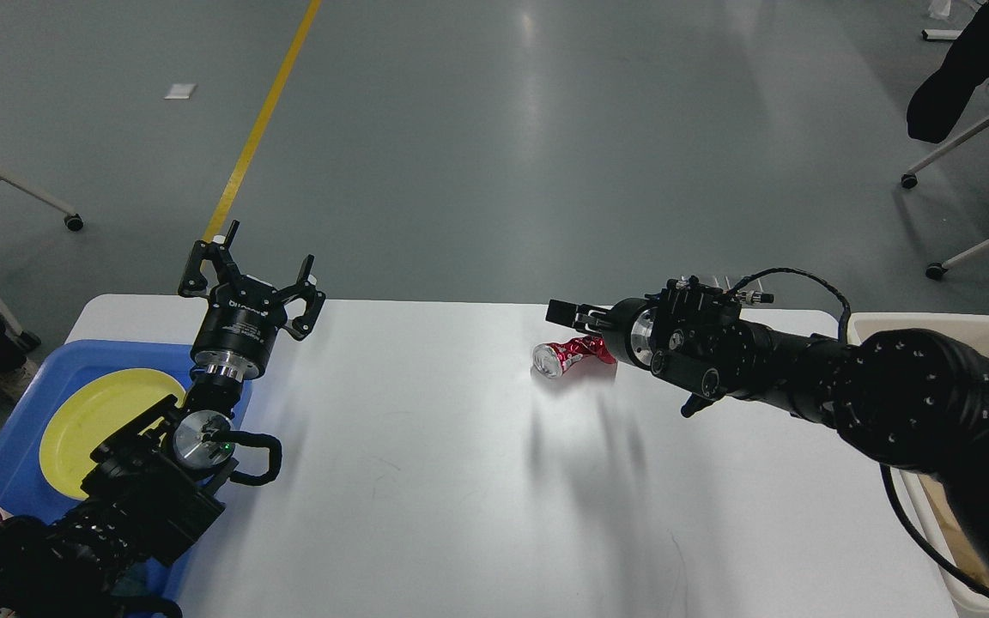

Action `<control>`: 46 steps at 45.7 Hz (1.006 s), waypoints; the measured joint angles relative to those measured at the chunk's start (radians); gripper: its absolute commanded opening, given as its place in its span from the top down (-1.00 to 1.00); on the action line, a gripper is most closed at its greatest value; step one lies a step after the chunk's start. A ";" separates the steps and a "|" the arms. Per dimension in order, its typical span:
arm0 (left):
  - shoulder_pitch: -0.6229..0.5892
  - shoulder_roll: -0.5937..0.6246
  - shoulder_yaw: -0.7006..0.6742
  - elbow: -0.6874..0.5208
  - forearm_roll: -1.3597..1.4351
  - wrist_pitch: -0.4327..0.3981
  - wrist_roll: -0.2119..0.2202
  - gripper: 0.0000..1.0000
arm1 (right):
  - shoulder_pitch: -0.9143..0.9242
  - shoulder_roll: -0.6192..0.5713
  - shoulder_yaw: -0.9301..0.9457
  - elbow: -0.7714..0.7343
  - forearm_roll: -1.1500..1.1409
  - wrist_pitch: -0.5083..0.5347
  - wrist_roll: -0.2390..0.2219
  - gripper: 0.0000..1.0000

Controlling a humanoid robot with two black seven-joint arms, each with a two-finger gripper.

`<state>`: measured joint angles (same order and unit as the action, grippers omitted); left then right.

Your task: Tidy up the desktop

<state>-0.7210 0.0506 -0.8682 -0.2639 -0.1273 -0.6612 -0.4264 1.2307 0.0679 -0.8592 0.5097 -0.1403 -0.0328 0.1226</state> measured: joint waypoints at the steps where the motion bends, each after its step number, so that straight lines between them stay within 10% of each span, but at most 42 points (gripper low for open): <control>1: 0.000 0.000 0.000 0.000 0.000 0.000 0.000 -0.93 | -0.010 0.002 -0.001 -0.021 -0.014 -0.001 0.000 -1.00; 46: 0.000 0.000 0.000 0.000 0.000 0.000 0.000 -0.93 | -0.243 0.106 0.001 -0.355 -0.082 -0.039 0.000 -1.00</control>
<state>-0.7210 0.0506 -0.8682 -0.2638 -0.1273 -0.6612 -0.4264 0.9881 0.1742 -0.8580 0.1543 -0.2221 -0.0718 0.1228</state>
